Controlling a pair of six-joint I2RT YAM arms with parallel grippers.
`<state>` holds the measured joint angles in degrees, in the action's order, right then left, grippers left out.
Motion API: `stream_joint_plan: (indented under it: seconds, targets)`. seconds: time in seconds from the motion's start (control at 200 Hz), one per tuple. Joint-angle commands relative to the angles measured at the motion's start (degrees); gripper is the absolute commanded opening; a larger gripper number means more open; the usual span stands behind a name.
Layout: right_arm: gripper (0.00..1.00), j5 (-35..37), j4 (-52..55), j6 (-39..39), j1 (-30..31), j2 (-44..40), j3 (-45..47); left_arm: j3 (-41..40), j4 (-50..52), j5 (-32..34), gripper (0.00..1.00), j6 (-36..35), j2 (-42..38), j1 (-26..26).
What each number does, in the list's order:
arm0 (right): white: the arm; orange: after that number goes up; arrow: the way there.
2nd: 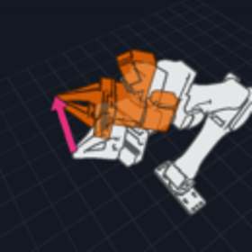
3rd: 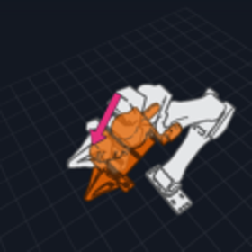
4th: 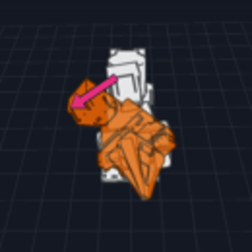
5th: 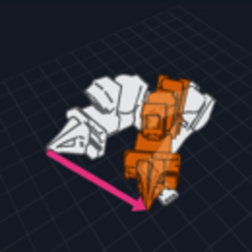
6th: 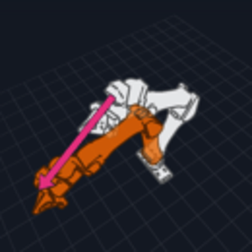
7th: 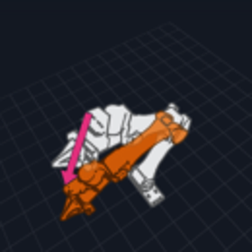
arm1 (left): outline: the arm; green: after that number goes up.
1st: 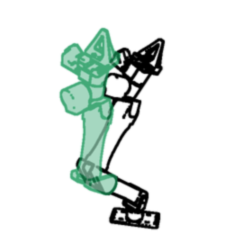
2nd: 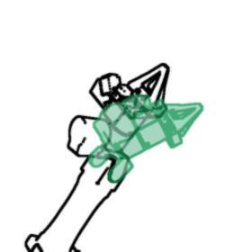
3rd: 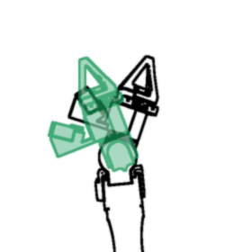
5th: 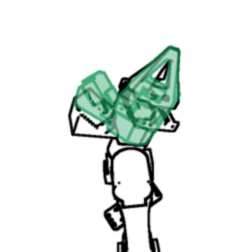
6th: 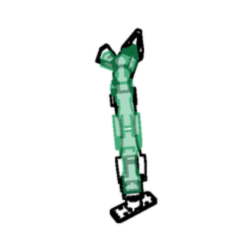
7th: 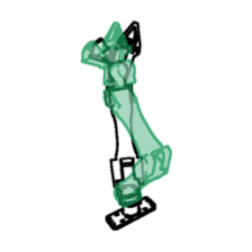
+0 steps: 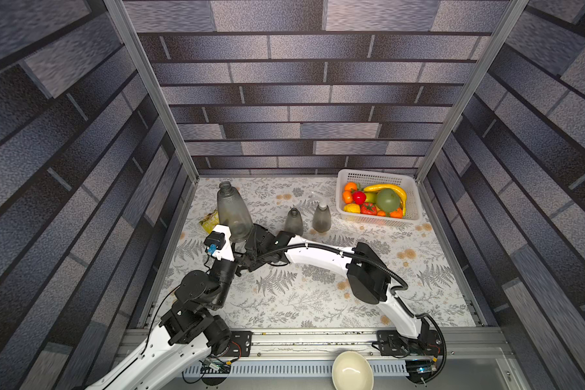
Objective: Attach spray nozzles to spray bottles
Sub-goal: Move the spray nozzle to the center of the board.
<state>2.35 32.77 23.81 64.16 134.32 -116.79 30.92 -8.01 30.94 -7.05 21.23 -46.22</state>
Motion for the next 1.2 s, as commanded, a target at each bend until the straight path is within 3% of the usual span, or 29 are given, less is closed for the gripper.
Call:
stream_joint_plan:
  seconds: [0.0, 0.185, 0.396, 0.526, 0.691, 0.912, 1.197]
  targets:
    - [0.61, 4.24, 6.79, 2.89, -1.14, 5.07, -6.09, 0.57, -0.65, 0.63, 0.78, 0.02, -1.19, -0.54]
    - [0.55, 5.52, 7.63, 5.07, -2.01, 9.72, -10.87, 0.55, -1.22, 0.05, 0.78, 0.11, -0.84, -0.63]
    - [0.33, 6.49, 6.48, 4.97, -2.29, 10.86, -12.52, 0.28, -1.75, -0.48, 0.78, 0.57, -0.40, -0.63]
    - [0.21, 7.79, 4.49, 5.01, -2.61, 8.05, -7.58, 0.24, -1.87, -0.70, 0.77, 0.64, -0.49, -0.59]
    - [0.13, 10.03, 0.06, 5.93, -3.51, 2.62, 0.93, 0.03, -2.01, -1.04, 0.77, 0.99, -0.40, -0.64]
    - [0.11, 11.09, -2.60, 4.85, -4.57, -5.85, 11.14, -0.07, -2.62, -1.57, 0.77, 1.27, 0.54, -0.63]
    - [0.07, 10.21, -4.96, 5.03, -4.57, -22.08, 34.61, -0.37, -4.03, -2.72, 0.76, 1.84, 2.05, -0.54]
